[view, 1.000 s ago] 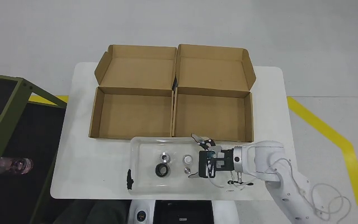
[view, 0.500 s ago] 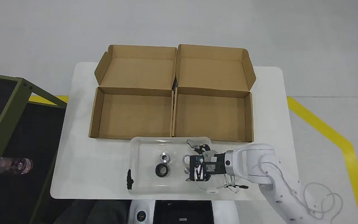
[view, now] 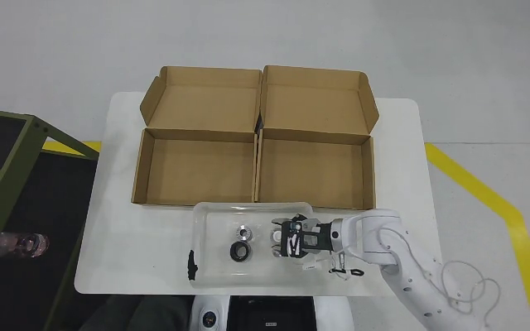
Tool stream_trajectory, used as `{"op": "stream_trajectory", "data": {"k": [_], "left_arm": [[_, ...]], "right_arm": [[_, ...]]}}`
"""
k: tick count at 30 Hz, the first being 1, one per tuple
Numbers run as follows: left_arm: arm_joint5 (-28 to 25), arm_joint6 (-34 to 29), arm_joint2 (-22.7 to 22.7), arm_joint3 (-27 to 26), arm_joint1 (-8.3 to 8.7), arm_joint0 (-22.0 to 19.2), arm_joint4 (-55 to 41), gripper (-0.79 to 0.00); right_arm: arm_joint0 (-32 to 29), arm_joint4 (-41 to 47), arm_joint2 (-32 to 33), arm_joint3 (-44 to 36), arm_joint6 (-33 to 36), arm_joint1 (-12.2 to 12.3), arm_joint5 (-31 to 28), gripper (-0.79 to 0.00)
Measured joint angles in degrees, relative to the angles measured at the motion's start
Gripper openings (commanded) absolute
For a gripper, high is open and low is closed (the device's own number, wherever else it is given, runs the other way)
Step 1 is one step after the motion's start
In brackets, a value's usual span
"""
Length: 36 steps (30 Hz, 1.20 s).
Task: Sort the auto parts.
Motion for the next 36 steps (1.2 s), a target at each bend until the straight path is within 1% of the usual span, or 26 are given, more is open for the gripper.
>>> {"op": "stream_trajectory", "data": {"k": [1, 2, 3, 4, 5, 12, 20, 22, 27, 32, 36], "left_arm": [[0.0, 0.0, 0.0, 0.0, 0.0, 0.0, 0.0, 0.0], [0.0, 0.0, 0.0, 0.0, 0.0, 0.0, 0.0, 0.0], [0.0, 0.0, 0.0, 0.0, 0.0, 0.0, 0.0, 0.0], [0.0, 0.0, 0.0, 0.0, 0.0, 0.0, 0.0, 0.0], [0.0, 0.0, 0.0, 0.0, 0.0, 0.0, 0.0, 0.0], [0.0, 0.0, 0.0, 0.0, 0.0, 0.0, 0.0, 0.0], [0.0, 0.0, 0.0, 0.0, 0.0, 0.0, 0.0, 0.0], [0.0, 0.0, 0.0, 0.0, 0.0, 0.0, 0.0, 0.0], [0.0, 0.0, 0.0, 0.0, 0.0, 0.0, 0.0, 0.0], [0.0, 0.0, 0.0, 0.0, 0.0, 0.0, 0.0, 0.0], [0.0, 0.0, 0.0, 0.0, 0.0, 0.0, 0.0, 0.0]], "right_arm": [[0.1, -0.1, -0.2, 0.2, 0.0, 0.0, 0.1, -0.499], [0.3, -0.4, -0.4, 0.4, 0.0, 0.0, 0.3, -0.557], [0.5, -0.5, -0.5, 0.5, 0.0, 0.0, 0.4, -0.634], [0.6, -0.5, -0.7, 0.5, 0.0, 0.0, 0.4, -0.767], [0.7, -0.6, -0.9, 0.6, -0.2, 0.0, 0.5, -0.785], [1.2, 0.2, -0.2, 0.0, -2.1, 0.2, 0.7, -0.785], [0.5, 1.9, 2.1, -2.8, -6.7, 0.8, -1.2, -0.785], [0.6, 1.1, 2.6, -3.8, -7.9, 0.9, -1.8, -0.785], [0.0, -0.5, 3.4, -3.7, -14.6, 1.0, -1.8, -0.785], [-0.2, 1.5, 4.4, -1.5, -23.6, 0.7, -0.4, -0.785], [0.1, 2.5, 5.3, -0.3, -27.9, 0.7, -0.1, -0.785]]}}
